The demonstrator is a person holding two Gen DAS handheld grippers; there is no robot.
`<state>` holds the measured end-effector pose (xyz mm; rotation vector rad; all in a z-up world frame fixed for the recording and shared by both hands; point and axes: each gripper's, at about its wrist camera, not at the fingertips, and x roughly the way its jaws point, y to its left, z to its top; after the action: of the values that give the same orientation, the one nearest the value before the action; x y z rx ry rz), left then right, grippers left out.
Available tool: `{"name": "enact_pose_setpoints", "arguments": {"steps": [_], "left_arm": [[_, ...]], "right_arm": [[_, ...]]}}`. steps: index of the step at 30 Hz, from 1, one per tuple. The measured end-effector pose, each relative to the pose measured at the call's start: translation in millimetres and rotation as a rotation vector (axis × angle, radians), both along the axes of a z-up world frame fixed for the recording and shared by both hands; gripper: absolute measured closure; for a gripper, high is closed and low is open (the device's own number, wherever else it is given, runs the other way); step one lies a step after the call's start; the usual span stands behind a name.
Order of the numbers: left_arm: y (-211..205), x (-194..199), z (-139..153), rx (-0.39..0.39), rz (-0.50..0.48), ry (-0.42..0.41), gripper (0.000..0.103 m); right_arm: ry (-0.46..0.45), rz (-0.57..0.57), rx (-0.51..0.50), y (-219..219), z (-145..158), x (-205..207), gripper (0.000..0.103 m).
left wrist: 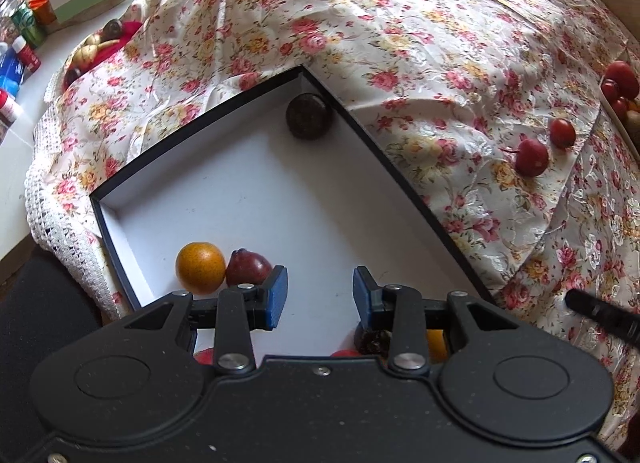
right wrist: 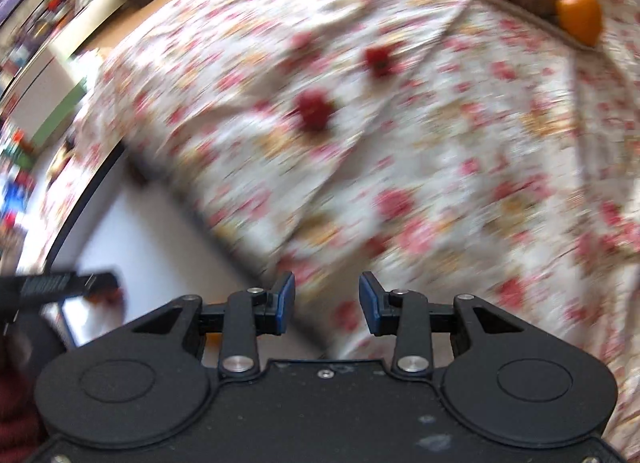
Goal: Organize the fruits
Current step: 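Grasp a red radish with the left tool while the right tool grasps a red tomato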
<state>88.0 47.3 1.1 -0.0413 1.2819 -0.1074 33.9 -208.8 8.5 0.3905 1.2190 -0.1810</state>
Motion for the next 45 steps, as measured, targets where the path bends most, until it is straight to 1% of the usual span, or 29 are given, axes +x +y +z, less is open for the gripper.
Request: {"name": "enact_pose_setpoints", "arguments": {"steps": [3,6,9,12,16,19,25,28,31,34,36,37,38,40,41,43,45], "left_arm": [[-15.8,1.6,4.9,-0.002,-0.041,-0.004,0.059],[-35.2,3.9,13.1,-0.025,-0.087,-0.013,0.059],[-57.8,9.2,21.1,-0.058,-0.127,-0.029,0.059],[-80.6,18.8,23.3,-0.093,-0.142,-0.029,0.059],[-109.6,37.0,19.6,-0.138,-0.152,-0.017,0.059],[-129.0,52.9,16.2,-0.162,-0.147,-0.025,0.059],[-160.2,76.5,3.4,-0.185,-0.185,-0.039,0.059],[-172.4,81.9,-5.7,-0.167,-0.206,-0.032,0.058],[-181.5,84.3,-13.8,-0.134,-0.216,-0.035,0.058],[-188.9,84.2,-16.2,-0.056,-0.223,-0.090,0.057],[-190.8,86.0,-19.6,-0.034,-0.232,-0.098,0.053],[-190.1,87.2,-22.0,-0.035,-0.230,-0.091,0.052],[-188.9,90.4,-27.2,-0.049,-0.229,-0.057,0.052],[-183.2,95.6,-38.8,-0.104,-0.207,0.020,0.053],[-180.1,97.7,-42.7,-0.128,-0.195,0.040,0.052],[-175.3,100.2,-43.1,-0.158,-0.168,0.036,0.052],[-171.2,102.5,-40.6,-0.183,-0.149,0.031,0.055]], "right_arm": [[0.006,-0.063,-0.024,-30.1,-2.7,6.3,0.064],[0.003,-0.096,-0.036,-51.3,-5.9,13.4,0.064],[-0.016,-0.115,-0.015,-69.5,-5.5,23.7,0.064],[-0.049,-0.126,0.025,-81.2,-4.2,34.5,0.064],[-0.091,-0.139,0.042,-89.5,-6.1,54.2,0.064],[-0.112,-0.147,0.047,-94.9,-7.3,64.6,0.064],[-0.108,-0.164,0.078,-108.0,-15.7,74.6,0.064],[-0.109,-0.168,0.069,-114.9,-19.8,79.0,0.064],[-0.115,-0.167,0.066,-120.6,-21.3,84.5,0.064],[-0.130,-0.161,0.057,-122.5,-19.5,89.1,0.064],[-0.141,-0.153,0.055,-121.3,-17.9,92.6,0.064],[-0.146,-0.147,0.053,-120.0,-17.3,95.0,0.064],[-0.150,-0.140,0.050,-118.5,-16.8,97.9,0.064],[-0.156,-0.129,0.040,-114.4,-16.5,104.5,0.064],[-0.160,-0.120,0.037,-112.0,-16.3,108.2,0.064],[-0.170,-0.104,0.033,-106.8,-16.4,116.2,0.064],[-0.174,-0.093,0.023,-101.2,-16.3,124.9,0.063]]}}
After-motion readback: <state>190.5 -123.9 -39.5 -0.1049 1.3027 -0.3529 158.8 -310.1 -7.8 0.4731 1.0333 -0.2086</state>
